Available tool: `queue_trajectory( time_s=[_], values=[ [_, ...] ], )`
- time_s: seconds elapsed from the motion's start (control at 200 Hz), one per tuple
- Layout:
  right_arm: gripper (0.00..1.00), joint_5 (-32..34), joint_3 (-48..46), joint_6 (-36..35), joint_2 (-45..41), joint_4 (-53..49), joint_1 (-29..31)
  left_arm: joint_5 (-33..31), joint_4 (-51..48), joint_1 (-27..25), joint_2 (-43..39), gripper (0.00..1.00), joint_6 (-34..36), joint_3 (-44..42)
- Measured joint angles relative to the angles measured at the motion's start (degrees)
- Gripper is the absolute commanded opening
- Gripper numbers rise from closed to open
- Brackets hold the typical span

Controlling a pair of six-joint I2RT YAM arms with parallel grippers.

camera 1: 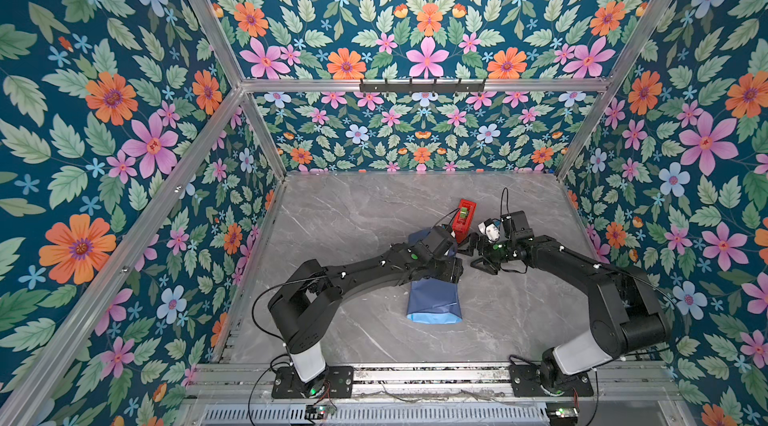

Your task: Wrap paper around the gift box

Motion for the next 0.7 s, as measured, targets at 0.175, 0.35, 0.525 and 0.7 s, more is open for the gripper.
queue_trajectory(
  time_s=[0.175,0.35,0.525,0.7],
  values=[
    [0.96,-0.55,0.39,-0.02,3.34,0.68,1.57,-0.04,0.02,0.00,0.00,0.73,0.00,-0.11],
    [0.91,0.04,0.28,-0.44,6.32,1.01,1.73,-0.04,0.07,0.00,-0.15,0.73,0.00,-0.13],
    [0.88,-0.17,-0.33,-1.33,6.54,1.88,1.66,-0.07,-0.11,0.00,-0.35,0.73,0.02,0.31],
    [0.85,-0.09,-1.40,-1.92,6.08,3.19,1.73,-0.09,-1.29,0.00,-0.35,0.74,0.00,1.29]
  ],
)
